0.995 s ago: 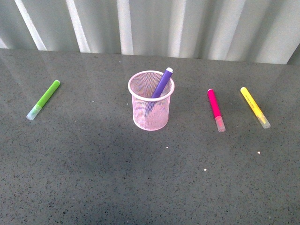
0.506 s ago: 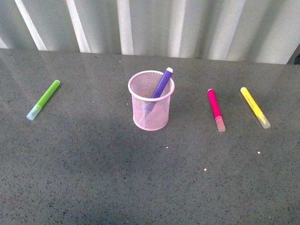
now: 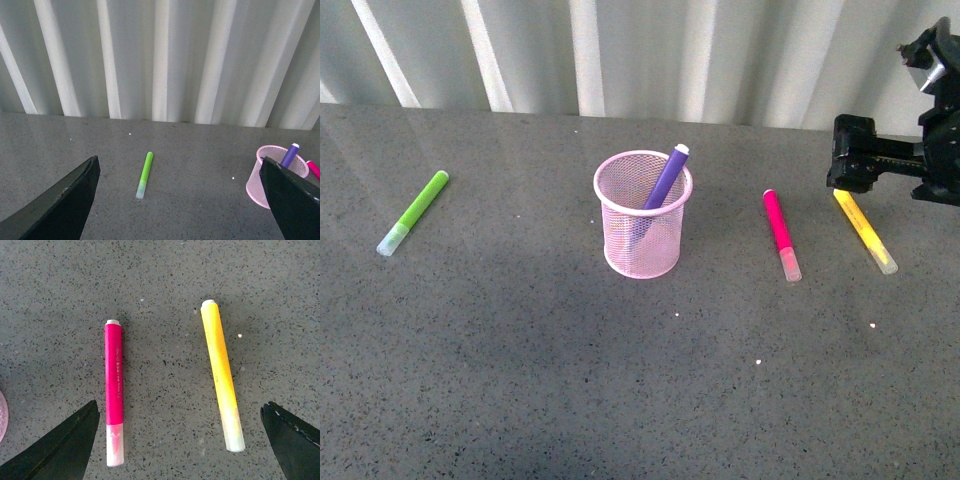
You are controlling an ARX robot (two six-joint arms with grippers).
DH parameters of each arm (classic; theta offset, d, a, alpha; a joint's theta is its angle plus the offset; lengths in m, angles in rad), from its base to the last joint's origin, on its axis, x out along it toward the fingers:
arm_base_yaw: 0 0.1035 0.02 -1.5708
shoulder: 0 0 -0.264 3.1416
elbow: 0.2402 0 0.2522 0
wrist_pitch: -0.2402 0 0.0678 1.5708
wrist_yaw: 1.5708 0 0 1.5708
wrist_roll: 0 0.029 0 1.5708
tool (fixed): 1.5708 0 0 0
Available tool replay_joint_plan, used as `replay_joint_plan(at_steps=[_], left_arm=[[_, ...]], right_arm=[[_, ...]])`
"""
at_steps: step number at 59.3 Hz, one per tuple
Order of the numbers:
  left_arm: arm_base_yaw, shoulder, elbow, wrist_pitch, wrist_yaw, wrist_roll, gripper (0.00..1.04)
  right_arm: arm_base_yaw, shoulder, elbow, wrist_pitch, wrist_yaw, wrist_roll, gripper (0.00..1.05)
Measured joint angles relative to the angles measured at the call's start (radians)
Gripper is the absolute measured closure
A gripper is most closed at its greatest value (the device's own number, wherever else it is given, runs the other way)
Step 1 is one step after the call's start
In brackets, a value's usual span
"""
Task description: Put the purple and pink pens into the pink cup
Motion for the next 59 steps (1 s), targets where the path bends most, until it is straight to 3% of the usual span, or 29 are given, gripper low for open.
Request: replay_joint_plan(at_steps=[59], left_arm=[[0.0, 0.0, 0.0, 0.0, 0.0, 0.0, 0.07]], right_arm=[[0.113, 0.353, 0.378, -0.135, 0.031, -0.047, 0.07]])
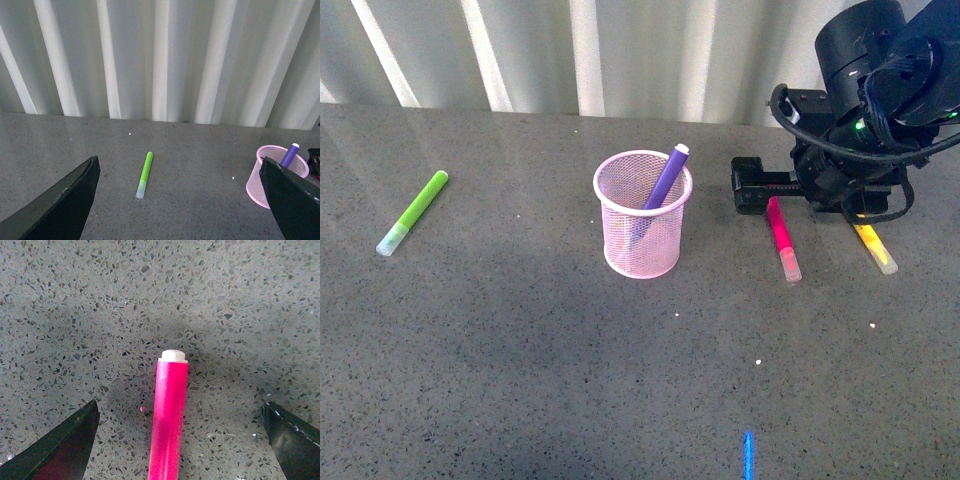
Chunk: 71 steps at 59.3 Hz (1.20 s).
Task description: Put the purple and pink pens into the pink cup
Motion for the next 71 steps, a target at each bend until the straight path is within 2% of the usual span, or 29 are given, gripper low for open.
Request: replay_joint_plan(at_steps=[10, 13, 40, 45, 55, 71], left_arm=[[0.0, 0.0, 0.0, 0.0, 0.0, 0.0, 0.07], [0.0, 0.0, 0.0, 0.0, 0.0, 0.0, 0.07], [0.0, 0.0, 0.0, 0.0, 0.0, 0.0, 0.07], [0.0, 0.0, 0.0, 0.0, 0.0, 0.0, 0.07], [0.0, 0.0, 0.0, 0.0, 0.0, 0.0, 0.07], [0.0, 0.0, 0.0, 0.0, 0.0, 0.0, 0.07]], right_arm=[[0.01, 0.029, 0.04, -0.02, 0.005, 0.0, 0.07], [0.013, 0.033, 0.045, -0.022, 0.008, 0.001, 0.12], [0.024, 0.04, 0.038, -0.003, -0.035, 0.0, 0.76], [0.028, 0.036, 0.024, 0.016, -0.058, 0.004, 0.91], [0.027, 0.012, -0.04, 0.122, -0.087, 0.024, 0.93], [0.038, -0.127, -0.216, 0.474, -0.032, -0.069, 0.93]])
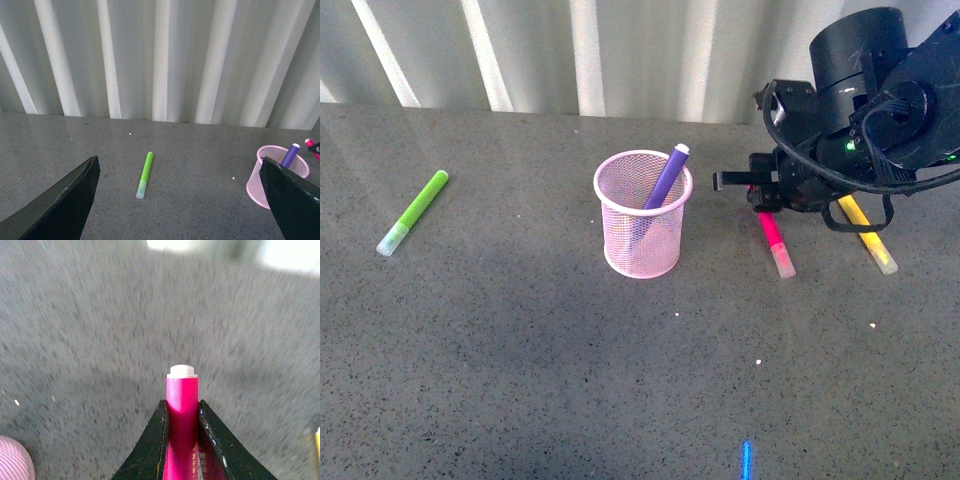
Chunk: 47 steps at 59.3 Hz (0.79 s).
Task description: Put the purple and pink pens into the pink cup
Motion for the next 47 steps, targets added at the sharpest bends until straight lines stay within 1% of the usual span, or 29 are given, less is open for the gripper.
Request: replay_joint_plan(at_steps=[2, 5, 9, 15, 21, 30, 47], left_arm=[[0.0, 0.0, 0.0, 0.0, 0.0, 0.0, 0.07], [0.0, 0.0, 0.0, 0.0, 0.0, 0.0, 0.07], [0.0, 0.0, 0.0, 0.0, 0.0, 0.0, 0.07], [0.0, 0.0, 0.0, 0.0, 0.0, 0.0, 0.07], [0.0, 0.0, 0.0, 0.0, 0.0, 0.0, 0.07], [0.0, 0.0, 0.0, 0.0, 0.0, 0.0, 0.07], [0.0, 0.0, 0.0, 0.0, 0.0, 0.0, 0.07]], right_arm=[[0.003, -0.026, -0.014, 0.045, 0.007, -0.011, 0.93], [0.02, -0.088, -0.043, 0.155, 0.028, -0.052, 0.93], [0.051, -0.143, -0.074, 0.286, 0.02, -0.099, 0.93], [0.137, -0.175, -0.123, 0.493, -0.025, -0.146, 0.93], [0.214, -0.146, -0.15, 0.634, -0.031, -0.163, 0.93], [0.265, -0.084, -0.148, 0.734, 0.005, -0.145, 0.93], [0.287, 0.019, -0.079, 0.766, 0.032, -0.056, 0.93]])
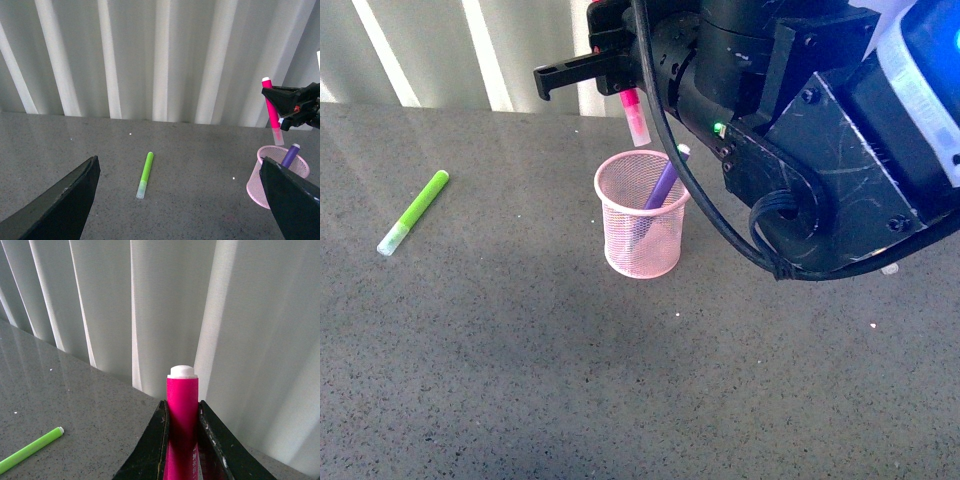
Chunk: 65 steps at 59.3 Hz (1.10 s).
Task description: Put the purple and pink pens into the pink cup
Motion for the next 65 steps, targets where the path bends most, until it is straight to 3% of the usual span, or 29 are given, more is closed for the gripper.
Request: replay_joint_plan(at_steps=[57, 65], left_arm=[[0.0, 0.0, 0.0, 0.0, 0.0, 0.0, 0.07], [0.0, 0.0, 0.0, 0.0, 0.0, 0.0, 0.07]], right_arm=[[0.035, 0.079, -0.012, 0.007, 0.033, 0.07, 0.93], [0.04, 0.079, -0.017, -0.001, 0.029, 0.073, 0.72]])
